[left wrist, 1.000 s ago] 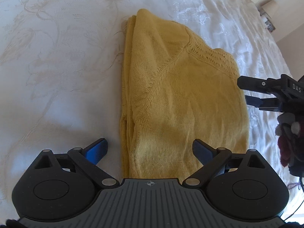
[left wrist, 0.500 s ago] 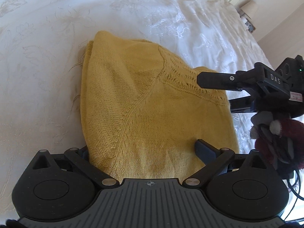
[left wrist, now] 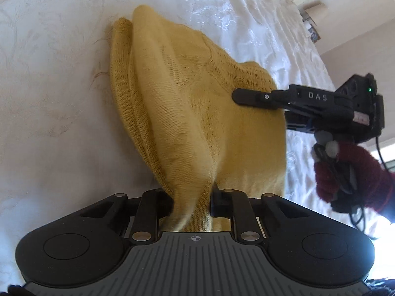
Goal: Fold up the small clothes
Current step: 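Close the left tool on the side edge and fold it over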
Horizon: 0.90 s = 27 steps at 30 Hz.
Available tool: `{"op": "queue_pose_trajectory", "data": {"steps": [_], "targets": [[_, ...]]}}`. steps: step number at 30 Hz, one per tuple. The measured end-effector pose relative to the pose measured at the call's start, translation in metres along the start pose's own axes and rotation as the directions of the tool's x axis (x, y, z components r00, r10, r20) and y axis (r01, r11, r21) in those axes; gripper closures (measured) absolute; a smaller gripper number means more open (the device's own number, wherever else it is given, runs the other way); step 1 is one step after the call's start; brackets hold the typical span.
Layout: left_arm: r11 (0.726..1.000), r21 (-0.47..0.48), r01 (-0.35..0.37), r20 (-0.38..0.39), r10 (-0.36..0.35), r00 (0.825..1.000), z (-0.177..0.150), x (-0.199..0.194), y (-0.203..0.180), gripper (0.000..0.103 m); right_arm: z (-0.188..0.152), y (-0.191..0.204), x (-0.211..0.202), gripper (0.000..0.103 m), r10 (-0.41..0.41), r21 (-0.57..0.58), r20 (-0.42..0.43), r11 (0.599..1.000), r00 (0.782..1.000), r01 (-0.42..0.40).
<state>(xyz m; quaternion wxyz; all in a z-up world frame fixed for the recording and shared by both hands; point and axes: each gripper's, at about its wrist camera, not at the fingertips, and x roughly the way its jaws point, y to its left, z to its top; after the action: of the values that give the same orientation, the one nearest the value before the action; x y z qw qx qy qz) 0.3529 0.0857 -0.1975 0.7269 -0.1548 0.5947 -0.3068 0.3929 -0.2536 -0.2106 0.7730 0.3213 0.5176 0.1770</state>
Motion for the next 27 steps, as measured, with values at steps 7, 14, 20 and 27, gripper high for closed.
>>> {"op": "queue_pose_trajectory", "data": {"steps": [7, 14, 20, 27], "targets": [[0.997, -0.014, 0.082, 0.0, -0.082, 0.997, -0.01, -0.018, -0.02, 0.087, -0.014, 0.015, -0.036, 0.061, -0.013, 0.029, 0.071, 1.0, 0.997, 0.011], [0.987, 0.05, 0.155, -0.021, -0.154, 0.988, -0.046, -0.022, -0.076, 0.087, -0.049, 0.029, -0.09, 0.062, -0.031, 0.006, 0.072, 1.0, 0.997, 0.031], [0.981, 0.069, 0.182, -0.042, -0.18, 0.983, -0.093, -0.018, -0.116, 0.087, -0.09, 0.029, -0.14, 0.062, -0.036, -0.028, 0.057, 0.999, 0.998, 0.038], [0.999, 0.034, 0.028, -0.063, -0.026, 0.998, -0.151, 0.009, -0.128, 0.085, -0.128, 0.001, -0.162, 0.059, -0.164, -0.053, 0.029, 0.985, 0.986, 0.166]]}}
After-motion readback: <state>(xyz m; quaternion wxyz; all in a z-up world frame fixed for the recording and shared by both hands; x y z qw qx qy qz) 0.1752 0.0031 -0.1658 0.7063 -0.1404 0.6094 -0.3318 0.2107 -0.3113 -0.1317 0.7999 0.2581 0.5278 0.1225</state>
